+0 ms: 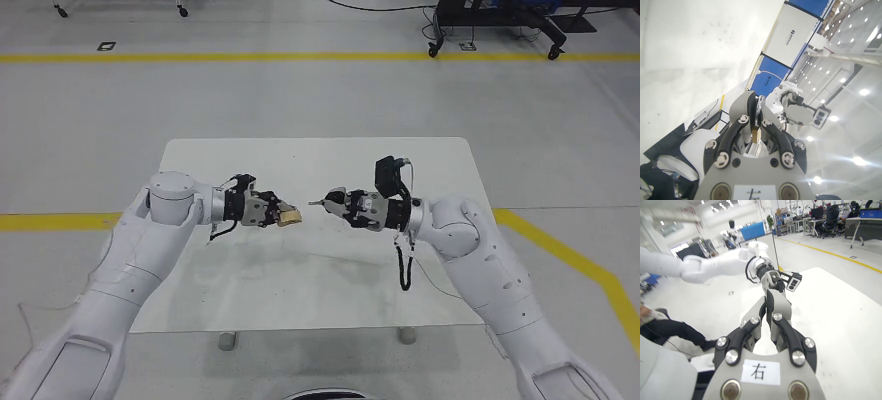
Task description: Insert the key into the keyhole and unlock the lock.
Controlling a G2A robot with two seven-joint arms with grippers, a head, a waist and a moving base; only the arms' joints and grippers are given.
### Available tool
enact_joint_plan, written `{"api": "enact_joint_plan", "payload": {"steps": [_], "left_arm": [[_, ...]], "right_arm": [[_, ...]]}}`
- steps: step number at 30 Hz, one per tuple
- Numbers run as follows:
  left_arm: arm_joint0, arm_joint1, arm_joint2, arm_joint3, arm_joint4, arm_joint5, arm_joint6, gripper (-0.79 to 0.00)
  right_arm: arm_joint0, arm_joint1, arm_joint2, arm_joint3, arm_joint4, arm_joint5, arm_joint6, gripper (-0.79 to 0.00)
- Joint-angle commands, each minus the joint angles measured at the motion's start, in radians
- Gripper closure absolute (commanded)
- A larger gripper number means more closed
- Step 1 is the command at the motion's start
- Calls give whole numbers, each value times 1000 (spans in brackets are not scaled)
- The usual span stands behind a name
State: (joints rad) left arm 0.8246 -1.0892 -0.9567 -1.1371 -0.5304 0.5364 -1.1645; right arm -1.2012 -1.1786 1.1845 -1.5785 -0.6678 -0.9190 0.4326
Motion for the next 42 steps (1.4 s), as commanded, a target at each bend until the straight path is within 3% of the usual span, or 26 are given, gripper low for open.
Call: {"api": "enact_joint_plan", "payload": {"steps": [1,5,11,23,28,35,42], "left_arm": [[-17,-6,14,18,-22,67,-8,0],[-59,-22,59,63,-44,120,1,0],[-125,-46,120,124,-137,117,-2,0],[-125,-46,120,124,-137,117,-2,0],[-82,-50,117,110,-214,76,-43,0],[-116,-73,213,203,-327,49,-70,0],[-182,-93,281,289,-315,30,-89,0]], "right_arm": [[-57,8,37,-94,-180,-1,-44,0],[-107,18,58,-176,-386,-20,-98,0],[-97,18,-8,-288,-601,33,-56,0],[-97,18,-8,-288,-601,33,-56,0],[-121,22,-16,-324,-654,33,-90,0],[-107,31,-24,-308,-688,-47,-164,0],[-96,33,-48,-303,-730,-11,-169,0]]}}
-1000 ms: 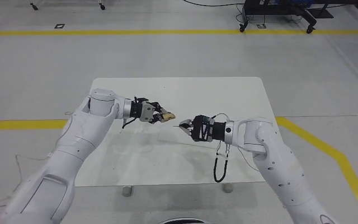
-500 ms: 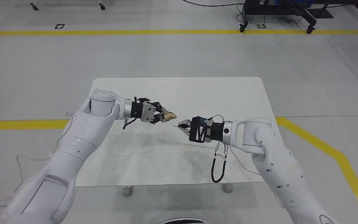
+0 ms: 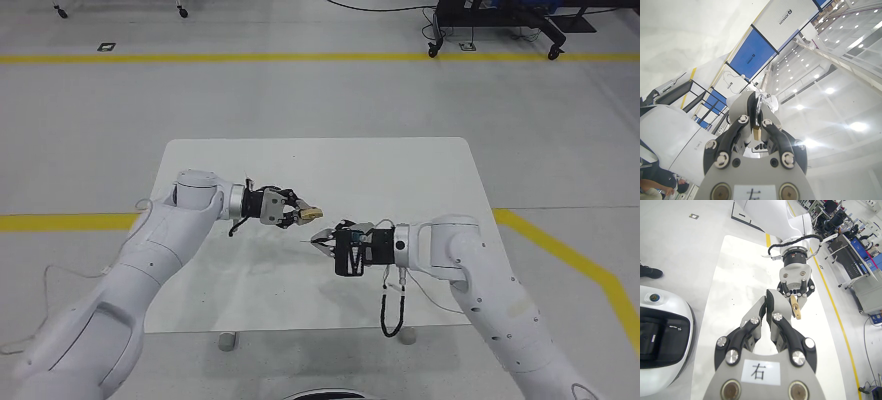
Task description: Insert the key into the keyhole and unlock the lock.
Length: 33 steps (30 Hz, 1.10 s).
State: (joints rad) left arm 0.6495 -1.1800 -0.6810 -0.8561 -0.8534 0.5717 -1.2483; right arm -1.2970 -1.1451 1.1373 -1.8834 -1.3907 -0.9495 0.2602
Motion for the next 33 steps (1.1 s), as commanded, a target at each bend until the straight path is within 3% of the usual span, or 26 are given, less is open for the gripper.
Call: {"api": "enact_joint_plan", "payload": {"steps": [1,7,13,19,33], "left_arm": [[-12,-4,12,13,20,-14,-14,0],[-24,-15,25,32,57,-37,1,0],[-27,-26,30,41,67,-35,19,0],[-29,-35,39,48,80,-22,20,0],[-35,-50,40,77,96,-14,15,0]], "right_arm": [[3,0,-3,7,-10,24,6,0],[27,11,23,46,38,-63,-30,0],[22,18,33,44,13,-27,19,0],[50,13,-30,40,-41,27,92,0],[54,18,-36,45,-52,82,67,0]]}}
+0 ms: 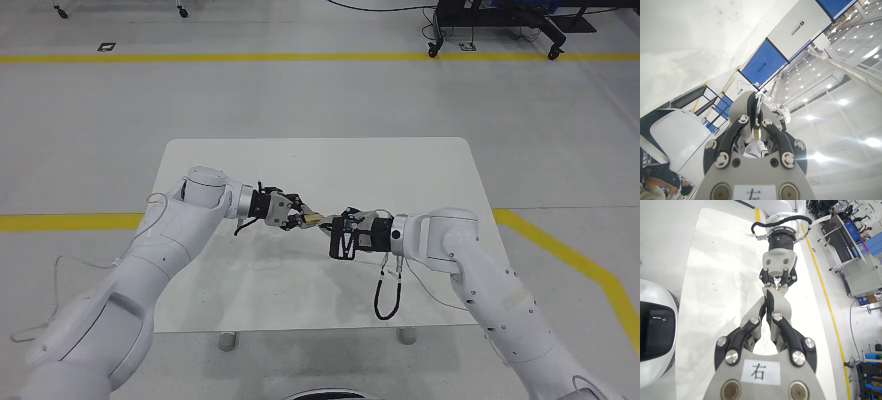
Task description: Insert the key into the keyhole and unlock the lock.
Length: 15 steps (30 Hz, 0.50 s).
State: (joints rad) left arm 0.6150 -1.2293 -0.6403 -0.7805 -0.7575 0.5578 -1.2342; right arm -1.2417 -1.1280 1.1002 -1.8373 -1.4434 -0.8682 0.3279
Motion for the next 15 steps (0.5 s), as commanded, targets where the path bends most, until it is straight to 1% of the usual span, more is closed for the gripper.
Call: {"api": "enact_joint_plan", "payload": {"steps": [1,6,11,15], "left_arm": [[-1,-2,-1,4,0,1,0,0],[-2,-6,-3,11,4,3,-2,0],[-3,-10,-4,18,8,5,-5,0],[-5,-13,-5,22,14,6,-9,0]], "right_arm": [[-3,2,4,-3,-1,5,-3,0],[-16,6,13,-9,-16,34,6,0],[-4,6,-6,-3,-22,38,53,0],[4,4,-19,-5,-20,64,77,0]]}}
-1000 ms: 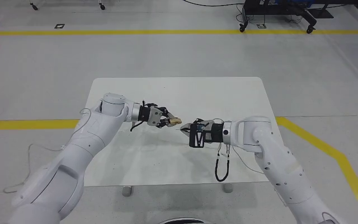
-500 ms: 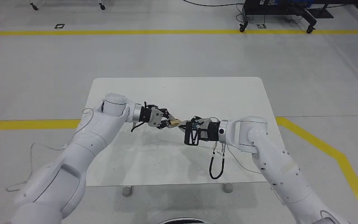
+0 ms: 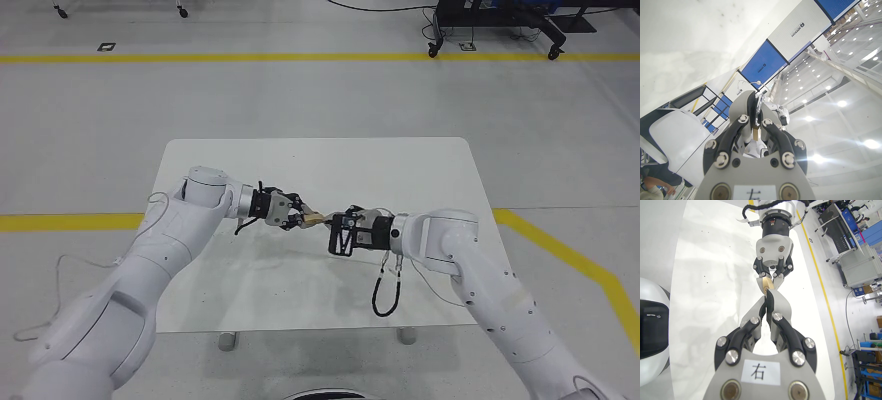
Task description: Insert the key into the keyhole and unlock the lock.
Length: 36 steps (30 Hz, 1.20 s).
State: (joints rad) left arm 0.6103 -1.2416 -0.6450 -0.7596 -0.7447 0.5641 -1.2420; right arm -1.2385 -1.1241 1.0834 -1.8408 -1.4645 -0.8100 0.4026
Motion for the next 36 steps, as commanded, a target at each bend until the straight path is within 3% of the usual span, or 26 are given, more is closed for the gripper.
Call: {"api": "enact_joint_plan", "payload": {"steps": [1,17,25,36], "left_arm": [[0,-1,-1,2,2,-1,-1,0],[4,-6,-25,4,13,-5,50,0],[25,2,-46,-54,33,16,128,0],[50,16,-75,-108,52,34,143,0]], "right_arm": [[0,-1,-3,-2,4,15,0,0],[-35,9,1,-41,-41,55,6,0],[-52,12,-12,-65,-102,87,10,0],[-45,10,-41,-62,-143,107,40,0]]}}
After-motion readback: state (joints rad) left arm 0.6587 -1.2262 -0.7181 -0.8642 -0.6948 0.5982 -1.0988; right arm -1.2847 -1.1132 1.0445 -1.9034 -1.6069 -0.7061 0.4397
